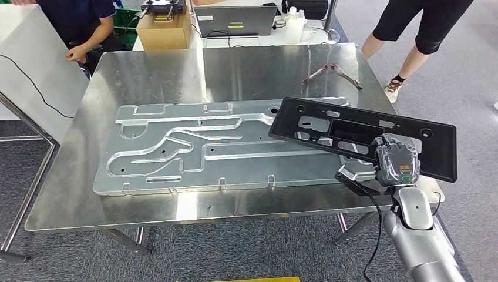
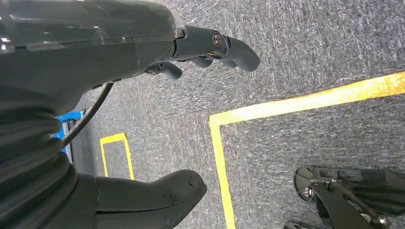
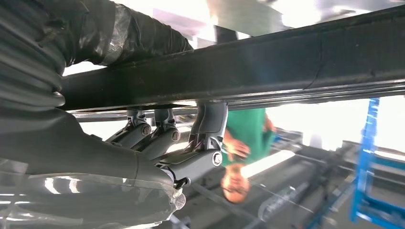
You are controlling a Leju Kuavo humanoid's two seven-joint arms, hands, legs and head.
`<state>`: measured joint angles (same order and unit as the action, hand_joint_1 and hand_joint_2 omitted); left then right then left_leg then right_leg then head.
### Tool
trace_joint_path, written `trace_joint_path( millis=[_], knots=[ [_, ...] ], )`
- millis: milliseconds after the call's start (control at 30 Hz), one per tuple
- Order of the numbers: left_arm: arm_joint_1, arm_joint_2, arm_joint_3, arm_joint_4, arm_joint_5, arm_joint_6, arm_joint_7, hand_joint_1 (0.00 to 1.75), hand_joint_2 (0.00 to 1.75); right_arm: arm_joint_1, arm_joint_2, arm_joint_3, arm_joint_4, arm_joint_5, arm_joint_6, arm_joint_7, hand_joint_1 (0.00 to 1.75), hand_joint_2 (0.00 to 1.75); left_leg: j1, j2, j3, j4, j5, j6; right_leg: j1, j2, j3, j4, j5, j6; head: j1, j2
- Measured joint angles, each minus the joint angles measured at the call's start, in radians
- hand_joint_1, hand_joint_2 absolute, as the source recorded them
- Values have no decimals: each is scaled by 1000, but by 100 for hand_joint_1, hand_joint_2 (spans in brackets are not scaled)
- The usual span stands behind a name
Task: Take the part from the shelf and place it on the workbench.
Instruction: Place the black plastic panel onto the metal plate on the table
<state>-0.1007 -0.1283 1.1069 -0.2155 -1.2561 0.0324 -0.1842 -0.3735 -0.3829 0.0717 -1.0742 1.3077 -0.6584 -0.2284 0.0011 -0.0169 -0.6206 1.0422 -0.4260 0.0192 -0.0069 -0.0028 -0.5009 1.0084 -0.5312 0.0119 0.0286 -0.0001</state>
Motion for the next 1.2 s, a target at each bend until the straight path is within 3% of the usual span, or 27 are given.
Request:
trace_joint_path(
  millis=[533,1200],
  knots=[
    [-4,-1,-11,0,0,-1,4,0,175,-1,15,57,-80,9,10,-6,175,175,0,0,0,0,0,0,0,0,0,0,0,0,0,0],
    [-6,-7,-35,0,0,0,8,0,175,-15,22,278,-193,18,32,-15,175,175,0,0,0,0,0,0,0,0,0,0,0,0,0,0]
  ],
)
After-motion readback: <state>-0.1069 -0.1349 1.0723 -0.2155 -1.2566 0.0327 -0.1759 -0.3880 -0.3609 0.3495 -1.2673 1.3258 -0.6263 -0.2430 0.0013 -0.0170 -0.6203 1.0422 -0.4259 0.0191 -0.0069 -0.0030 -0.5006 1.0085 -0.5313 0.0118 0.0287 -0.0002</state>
